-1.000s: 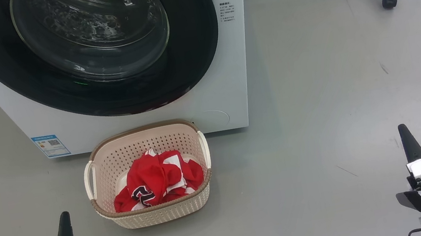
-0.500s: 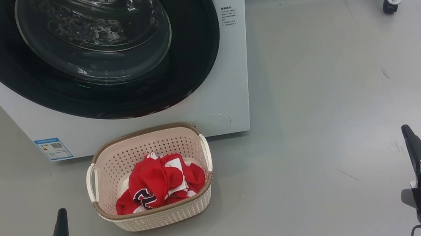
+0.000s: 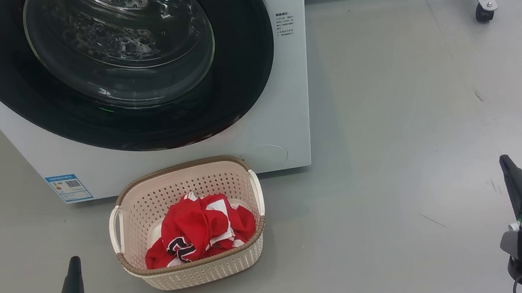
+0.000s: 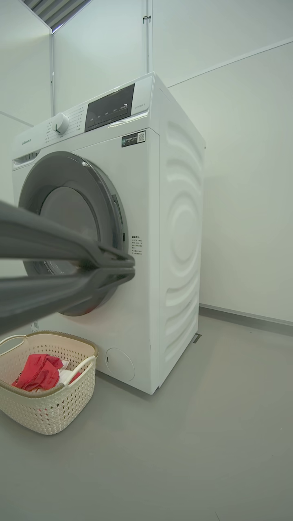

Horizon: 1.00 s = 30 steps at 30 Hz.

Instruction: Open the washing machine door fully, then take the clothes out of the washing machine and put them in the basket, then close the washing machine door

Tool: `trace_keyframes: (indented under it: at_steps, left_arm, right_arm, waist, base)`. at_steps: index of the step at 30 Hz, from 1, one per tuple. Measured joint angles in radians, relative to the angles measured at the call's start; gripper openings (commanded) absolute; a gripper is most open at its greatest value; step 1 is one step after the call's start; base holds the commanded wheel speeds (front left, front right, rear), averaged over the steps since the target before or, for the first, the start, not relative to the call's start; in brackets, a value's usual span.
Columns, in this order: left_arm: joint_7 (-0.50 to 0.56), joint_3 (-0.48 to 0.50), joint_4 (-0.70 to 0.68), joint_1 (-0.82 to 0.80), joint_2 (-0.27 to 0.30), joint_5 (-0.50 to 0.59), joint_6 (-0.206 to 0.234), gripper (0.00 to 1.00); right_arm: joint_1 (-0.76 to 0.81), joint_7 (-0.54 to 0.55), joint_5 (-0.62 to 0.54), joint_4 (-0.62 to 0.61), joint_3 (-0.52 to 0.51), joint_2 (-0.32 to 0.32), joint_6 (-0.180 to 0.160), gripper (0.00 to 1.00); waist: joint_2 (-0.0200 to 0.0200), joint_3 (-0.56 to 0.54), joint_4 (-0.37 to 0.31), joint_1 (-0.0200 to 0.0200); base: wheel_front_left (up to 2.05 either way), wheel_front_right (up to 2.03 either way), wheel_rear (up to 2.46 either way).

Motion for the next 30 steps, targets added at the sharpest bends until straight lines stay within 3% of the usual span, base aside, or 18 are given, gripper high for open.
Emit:
trace_keyframes:
  at_steps: [30]
  left_arm:
    - [0.000, 0.001, 0.000, -0.003, 0.000, 0.000, 0.000, 0.00]
  right_arm:
    - [0.000, 0.002, 0.000, 0.000, -0.001, 0.001, 0.005, 0.00]
  waist:
    - [0.0000, 0.000, 0.000, 0.0000]
  base:
    - [0.00, 0.00, 0.00]
